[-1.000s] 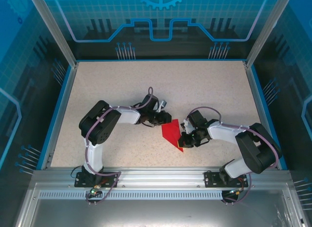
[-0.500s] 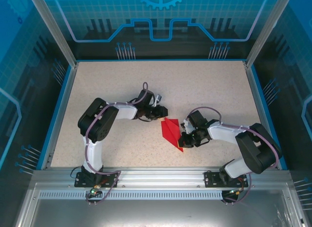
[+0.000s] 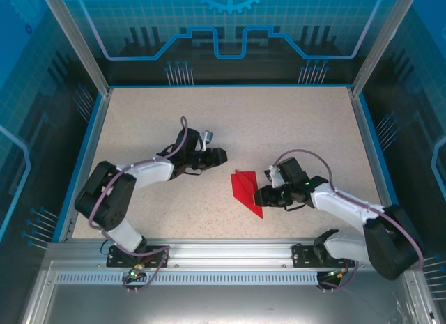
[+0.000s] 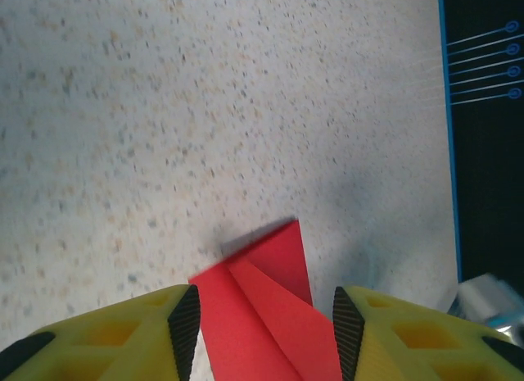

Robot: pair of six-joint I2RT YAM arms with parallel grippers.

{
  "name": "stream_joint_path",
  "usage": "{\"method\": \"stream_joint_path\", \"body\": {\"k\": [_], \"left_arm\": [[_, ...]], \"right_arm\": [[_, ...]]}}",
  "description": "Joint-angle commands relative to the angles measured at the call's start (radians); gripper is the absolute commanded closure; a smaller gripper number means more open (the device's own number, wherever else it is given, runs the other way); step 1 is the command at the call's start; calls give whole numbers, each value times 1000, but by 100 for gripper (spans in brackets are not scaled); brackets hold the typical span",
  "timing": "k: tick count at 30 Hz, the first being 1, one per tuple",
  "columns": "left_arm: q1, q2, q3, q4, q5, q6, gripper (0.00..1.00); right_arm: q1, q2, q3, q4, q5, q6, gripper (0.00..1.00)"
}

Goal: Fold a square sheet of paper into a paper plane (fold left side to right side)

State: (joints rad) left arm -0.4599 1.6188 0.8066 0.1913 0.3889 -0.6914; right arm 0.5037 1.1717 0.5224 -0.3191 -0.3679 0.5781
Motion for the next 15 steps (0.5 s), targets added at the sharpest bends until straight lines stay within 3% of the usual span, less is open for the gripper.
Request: {"method": "stream_joint_path", "body": {"k": [1,7,15], "left_arm": [[-44,-26,-63,24,11,-63,50],[-133,15,-56,37,-2,-78,50],[-183,144,40,26,22,-76,55]], "right_arm": [[-39,-84,-2,-57,79,-19,43],[-89,-195,-18,-75,77,-21,22],[-111,-267,-64,-96,70,-15,20]]}}
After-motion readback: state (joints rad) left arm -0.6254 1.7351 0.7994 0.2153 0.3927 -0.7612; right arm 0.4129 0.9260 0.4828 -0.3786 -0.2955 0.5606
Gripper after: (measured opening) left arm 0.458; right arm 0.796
